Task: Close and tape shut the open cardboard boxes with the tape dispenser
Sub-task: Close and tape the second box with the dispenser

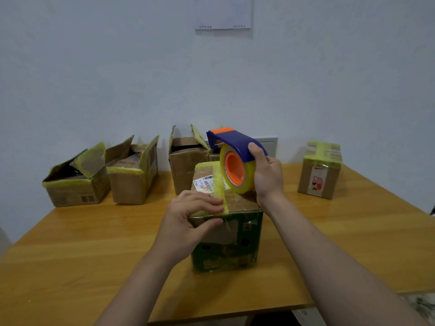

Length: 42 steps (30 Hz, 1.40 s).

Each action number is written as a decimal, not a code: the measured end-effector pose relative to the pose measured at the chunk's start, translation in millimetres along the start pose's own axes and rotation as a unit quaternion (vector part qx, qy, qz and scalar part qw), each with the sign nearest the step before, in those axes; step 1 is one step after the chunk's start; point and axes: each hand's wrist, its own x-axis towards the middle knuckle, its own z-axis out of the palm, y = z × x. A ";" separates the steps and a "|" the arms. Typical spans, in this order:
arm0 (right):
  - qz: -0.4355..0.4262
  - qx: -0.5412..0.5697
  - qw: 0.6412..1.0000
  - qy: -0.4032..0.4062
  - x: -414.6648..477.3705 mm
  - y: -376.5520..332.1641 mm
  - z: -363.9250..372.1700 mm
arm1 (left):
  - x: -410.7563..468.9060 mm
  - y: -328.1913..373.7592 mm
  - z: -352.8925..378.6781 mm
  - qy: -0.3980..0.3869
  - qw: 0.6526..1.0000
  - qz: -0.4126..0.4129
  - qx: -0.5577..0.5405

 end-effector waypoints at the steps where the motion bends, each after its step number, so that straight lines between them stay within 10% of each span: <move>1: 0.002 0.000 1.000 0.001 -0.6 -0.7 0.4 | 0.8 2.2 0.3 -0.006 1.000 -0.005 0.013; 29: 0.072 0.057 0.988 -0.123 2.2 -3.7 -25.5 | 9.8 42.3 53.6 0.053 0.963 0.041 0.263; 42: 0.048 0.092 0.994 -0.046 -3.4 -6.4 -20.5 | 3.5 42.4 81.5 0.080 0.929 0.029 0.361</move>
